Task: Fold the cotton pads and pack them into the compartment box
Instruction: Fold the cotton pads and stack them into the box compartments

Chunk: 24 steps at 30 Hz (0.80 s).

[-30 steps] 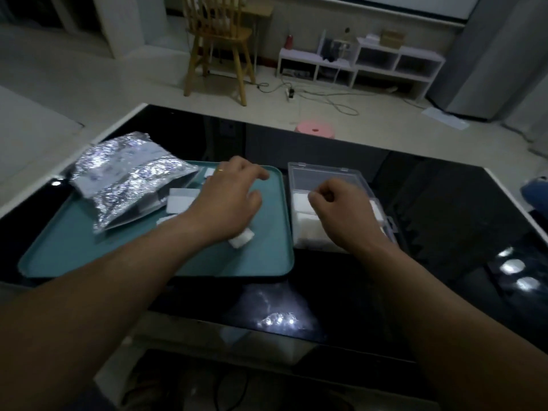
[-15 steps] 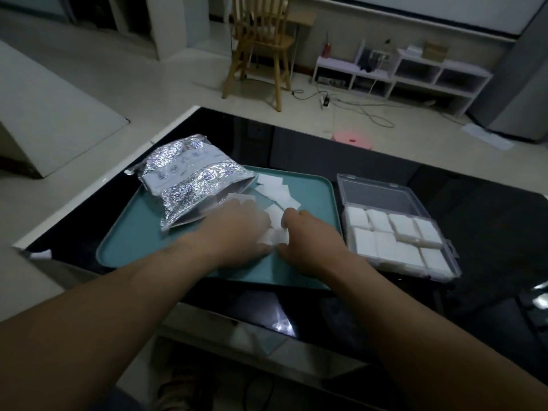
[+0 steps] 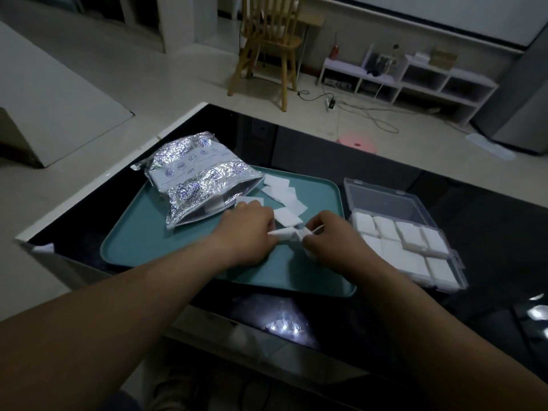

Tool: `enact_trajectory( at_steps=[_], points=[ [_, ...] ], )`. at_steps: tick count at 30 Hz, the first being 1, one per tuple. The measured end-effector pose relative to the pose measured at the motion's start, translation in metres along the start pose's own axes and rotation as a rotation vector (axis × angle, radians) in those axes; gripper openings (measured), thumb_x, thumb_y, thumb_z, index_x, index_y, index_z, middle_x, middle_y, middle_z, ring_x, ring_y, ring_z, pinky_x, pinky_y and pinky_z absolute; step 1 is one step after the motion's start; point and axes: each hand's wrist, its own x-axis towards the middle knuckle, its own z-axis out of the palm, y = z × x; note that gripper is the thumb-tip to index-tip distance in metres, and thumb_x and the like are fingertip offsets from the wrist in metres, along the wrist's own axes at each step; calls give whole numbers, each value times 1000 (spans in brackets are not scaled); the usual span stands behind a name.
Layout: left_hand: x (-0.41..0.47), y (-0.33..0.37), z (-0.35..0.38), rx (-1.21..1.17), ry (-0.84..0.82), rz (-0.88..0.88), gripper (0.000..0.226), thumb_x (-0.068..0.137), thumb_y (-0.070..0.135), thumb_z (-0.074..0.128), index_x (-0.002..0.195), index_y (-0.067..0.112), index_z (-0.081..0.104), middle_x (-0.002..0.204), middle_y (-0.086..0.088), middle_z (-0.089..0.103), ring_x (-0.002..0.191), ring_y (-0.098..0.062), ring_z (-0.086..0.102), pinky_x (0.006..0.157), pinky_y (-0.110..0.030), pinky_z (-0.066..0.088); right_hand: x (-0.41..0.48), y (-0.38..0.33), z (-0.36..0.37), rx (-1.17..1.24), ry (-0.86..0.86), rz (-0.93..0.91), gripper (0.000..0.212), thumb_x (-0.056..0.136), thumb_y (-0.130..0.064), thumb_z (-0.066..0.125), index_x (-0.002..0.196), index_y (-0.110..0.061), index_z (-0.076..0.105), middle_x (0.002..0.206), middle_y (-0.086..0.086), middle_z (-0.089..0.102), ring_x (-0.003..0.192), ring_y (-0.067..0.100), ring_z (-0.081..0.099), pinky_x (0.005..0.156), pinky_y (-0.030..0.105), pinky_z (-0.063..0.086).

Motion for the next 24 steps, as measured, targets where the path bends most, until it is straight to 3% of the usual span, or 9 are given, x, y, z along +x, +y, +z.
enact_trajectory(
  at_steps=[3,5,8,10,13,16,19,21,24],
  points=[
    [1,7,-11,-390,89,-119,29,92,44,71,81,19,61,85,2,62,78,-18,57,61,-31,37,1,0,-4,575,-16,115,12,93,-7,67,105,-8,66,98,19,72,80,27,71,64,39,59],
    [0,16,-18,-771,98,-226,25,94,35,72,88,12,68,82,0,69,71,-15,57,61,-28,39,-1,-4,-4,906,-86,142,5,98,-6,64,101,-9,66,92,15,71,78,22,68,64,31,55],
    [-5,31,-21,-1176,-65,-305,17,101,29,63,98,12,64,96,-8,74,73,-16,62,60,-25,44,-1,-10,0,1154,-115,149,7,101,-10,62,107,-13,64,91,7,75,81,19,69,71,30,54],
    [-9,36,-19,-1235,-151,-298,12,103,24,58,102,12,60,95,-9,70,70,-18,60,54,-23,43,0,-12,4,1144,-89,106,13,101,-13,63,114,-11,63,99,9,76,83,20,72,71,31,55],
    [-12,36,-19,-1133,-198,-238,16,101,22,50,99,12,63,95,-13,68,73,-23,59,55,-27,43,-2,-15,13,927,36,36,23,98,-20,70,119,-12,62,108,10,75,90,22,74,71,32,56],
    [-12,35,-19,-1053,-194,-240,36,102,31,38,108,8,65,102,-15,71,75,-24,64,58,-31,49,-8,-16,18,544,184,-112,17,97,-32,71,107,-20,63,98,-4,73,86,9,71,72,27,56],
    [-12,33,-16,-1012,-157,-227,36,103,34,40,106,6,62,92,-14,69,70,-26,66,56,-33,51,-11,-16,21,369,239,-194,16,100,-34,66,92,-20,63,84,-6,68,70,-1,61,59,14,45],
    [-11,29,-13,-989,-133,-218,34,105,30,39,107,3,61,95,-22,72,66,-26,67,56,-33,51,-10,-15,23,404,219,-171,17,101,-32,64,90,-19,63,83,-4,67,69,-1,60,64,20,49],
    [-13,26,-14,-989,-126,-215,34,108,33,38,105,5,59,93,-25,73,63,-26,66,51,-30,49,-8,-16,22,569,92,-73,15,103,-32,59,104,-20,68,97,3,75,89,19,71,79,41,58]
  ],
)
